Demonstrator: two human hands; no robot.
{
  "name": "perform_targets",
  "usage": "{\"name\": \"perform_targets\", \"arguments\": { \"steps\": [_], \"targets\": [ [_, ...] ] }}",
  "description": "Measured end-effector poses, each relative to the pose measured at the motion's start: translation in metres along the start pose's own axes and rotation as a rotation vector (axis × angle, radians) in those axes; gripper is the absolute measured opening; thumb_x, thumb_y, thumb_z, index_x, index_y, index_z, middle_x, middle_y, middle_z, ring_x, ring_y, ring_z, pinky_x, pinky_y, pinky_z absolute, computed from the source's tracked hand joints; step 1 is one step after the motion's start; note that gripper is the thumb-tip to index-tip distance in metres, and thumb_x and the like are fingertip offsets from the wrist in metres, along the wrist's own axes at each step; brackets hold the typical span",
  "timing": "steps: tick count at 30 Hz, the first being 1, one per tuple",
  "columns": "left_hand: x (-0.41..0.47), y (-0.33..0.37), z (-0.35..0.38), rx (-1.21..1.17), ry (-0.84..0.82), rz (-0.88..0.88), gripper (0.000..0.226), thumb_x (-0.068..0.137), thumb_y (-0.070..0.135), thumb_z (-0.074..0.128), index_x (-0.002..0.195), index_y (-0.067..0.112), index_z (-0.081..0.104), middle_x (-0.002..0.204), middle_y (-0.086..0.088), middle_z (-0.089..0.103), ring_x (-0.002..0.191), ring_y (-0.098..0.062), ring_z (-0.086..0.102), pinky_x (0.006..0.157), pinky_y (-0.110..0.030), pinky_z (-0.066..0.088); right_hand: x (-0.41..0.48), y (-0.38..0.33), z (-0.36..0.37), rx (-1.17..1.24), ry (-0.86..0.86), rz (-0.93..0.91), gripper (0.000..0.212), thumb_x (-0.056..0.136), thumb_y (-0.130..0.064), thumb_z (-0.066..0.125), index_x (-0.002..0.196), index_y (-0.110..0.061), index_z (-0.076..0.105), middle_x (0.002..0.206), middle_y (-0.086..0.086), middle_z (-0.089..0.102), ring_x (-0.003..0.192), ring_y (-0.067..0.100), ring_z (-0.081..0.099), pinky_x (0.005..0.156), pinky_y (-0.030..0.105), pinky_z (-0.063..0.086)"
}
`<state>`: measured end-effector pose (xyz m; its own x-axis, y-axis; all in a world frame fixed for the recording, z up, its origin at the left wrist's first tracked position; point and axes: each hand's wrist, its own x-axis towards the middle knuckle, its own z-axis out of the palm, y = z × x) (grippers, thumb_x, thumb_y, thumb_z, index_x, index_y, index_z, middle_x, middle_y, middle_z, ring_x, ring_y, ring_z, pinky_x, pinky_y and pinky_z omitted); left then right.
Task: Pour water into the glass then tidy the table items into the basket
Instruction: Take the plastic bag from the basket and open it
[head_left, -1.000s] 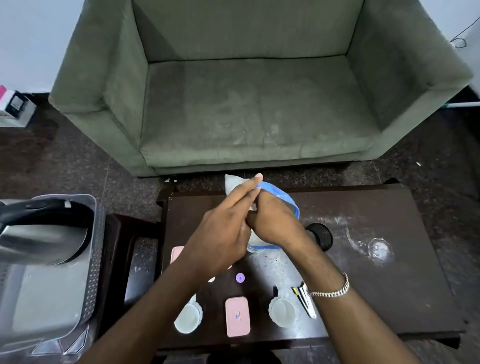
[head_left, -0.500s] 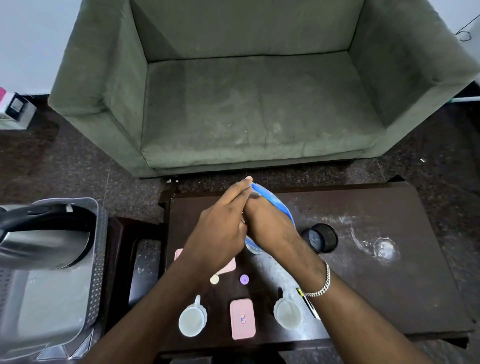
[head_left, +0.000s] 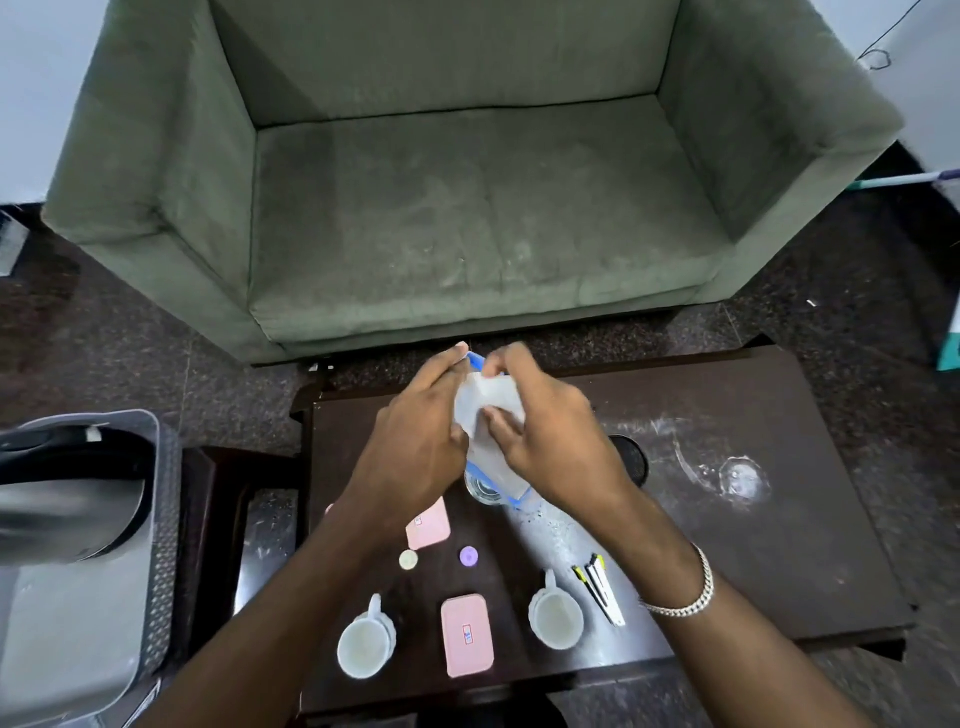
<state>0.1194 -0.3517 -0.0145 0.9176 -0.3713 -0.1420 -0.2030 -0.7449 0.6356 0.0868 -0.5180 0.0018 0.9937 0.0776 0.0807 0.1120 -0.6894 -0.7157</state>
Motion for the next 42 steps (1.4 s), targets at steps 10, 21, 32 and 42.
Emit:
{"name": "perform_targets", "arguments": {
  "steps": [10, 21, 32, 42],
  "targets": [
    [0.003, 0.004, 0.004, 0.036, -0.006, -0.005, 0.075, 0.082, 0.000, 0.055, 0.155, 0.015, 0.045, 0.168, 0.017, 0.030, 0.145, -0.007, 0.041, 0.115, -0.047, 0.044, -0.008, 0.027, -0.085, -0.119, -0.084, 0.248, 0.021, 0.080, -0.016, 0.072, 0.067, -0.019, 0.055, 0.057, -0.007, 0.052, 0.053, -0.001, 0.048, 0.050, 0.015, 0.036],
    [0.012, 0.010, 0.010, 0.007, 0.031, 0.038, 0.072, 0.080, -0.001, 0.059, 0.151, 0.014, 0.051, 0.166, 0.012, 0.036, 0.144, -0.015, 0.047, 0.117, -0.051, 0.042, -0.048, 0.102, -0.159, -0.031, 0.160, 0.453, 0.006, 0.086, -0.013, 0.078, 0.085, -0.018, 0.080, 0.074, 0.002, 0.078, 0.056, -0.003, 0.067, 0.051, 0.007, 0.046],
    [0.001, 0.032, 0.024, -0.032, 0.029, 0.064, 0.067, 0.085, 0.000, 0.059, 0.149, 0.015, 0.054, 0.163, 0.020, 0.037, 0.134, -0.011, 0.056, 0.110, -0.051, 0.047, -0.064, 0.185, -0.068, -0.364, -0.078, 0.626, 0.018, 0.081, -0.003, 0.064, 0.066, -0.011, 0.056, 0.072, 0.017, 0.065, 0.073, 0.037, 0.062, 0.061, 0.035, 0.044],
    [-0.008, 0.026, 0.031, -0.065, 0.104, 0.058, 0.050, 0.093, 0.011, 0.066, 0.143, 0.011, 0.059, 0.155, 0.014, 0.048, 0.079, -0.005, 0.059, 0.100, -0.045, 0.053, -0.070, 0.172, -0.028, -0.433, 0.182, 0.656, 0.034, 0.094, -0.025, 0.067, 0.124, -0.011, 0.060, 0.119, 0.012, 0.057, 0.101, 0.038, 0.062, 0.087, 0.048, 0.053]
  ]
}}
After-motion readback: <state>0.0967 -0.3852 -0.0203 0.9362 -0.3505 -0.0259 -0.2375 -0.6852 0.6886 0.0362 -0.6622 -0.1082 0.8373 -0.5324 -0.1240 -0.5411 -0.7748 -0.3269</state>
